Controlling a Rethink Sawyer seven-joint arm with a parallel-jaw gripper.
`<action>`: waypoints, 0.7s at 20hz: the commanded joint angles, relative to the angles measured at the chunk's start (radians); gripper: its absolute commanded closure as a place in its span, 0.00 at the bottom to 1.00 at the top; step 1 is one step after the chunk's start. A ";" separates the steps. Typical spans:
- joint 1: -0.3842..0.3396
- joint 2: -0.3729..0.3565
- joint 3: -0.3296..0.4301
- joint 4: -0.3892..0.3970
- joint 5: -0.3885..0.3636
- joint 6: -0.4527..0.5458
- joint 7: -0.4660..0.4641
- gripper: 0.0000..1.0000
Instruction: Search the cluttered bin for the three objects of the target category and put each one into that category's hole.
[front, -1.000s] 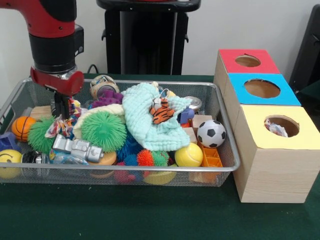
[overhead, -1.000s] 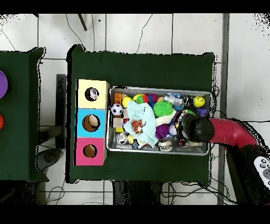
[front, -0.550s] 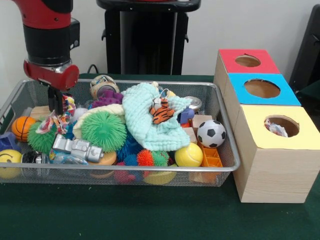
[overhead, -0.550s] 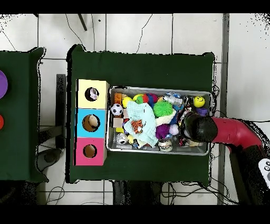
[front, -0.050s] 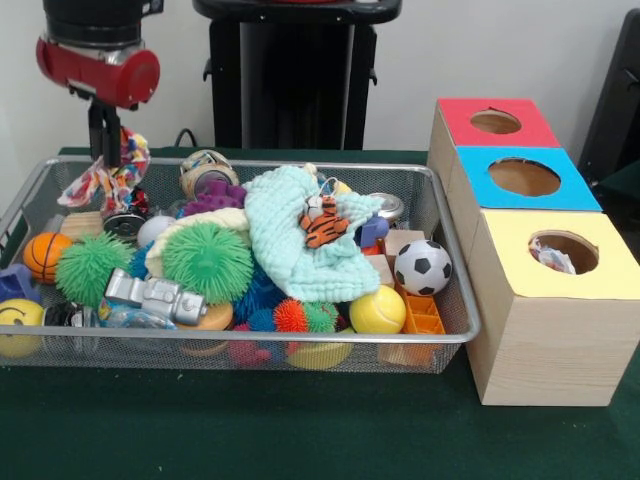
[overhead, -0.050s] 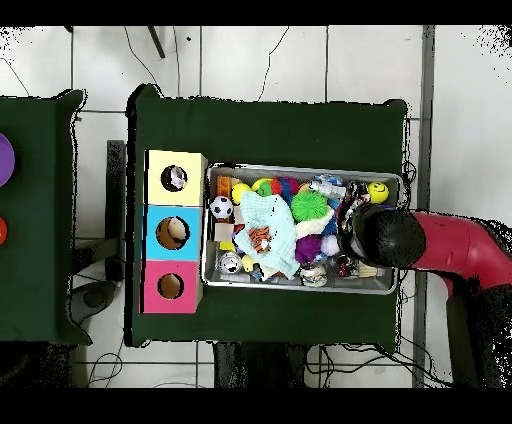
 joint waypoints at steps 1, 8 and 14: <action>0.022 -0.031 0.118 0.076 0.089 0.072 -0.128 1.00; 0.117 -0.056 0.109 0.113 0.179 -0.046 0.054 1.00; 0.231 -0.036 0.027 0.080 0.206 -0.112 0.184 1.00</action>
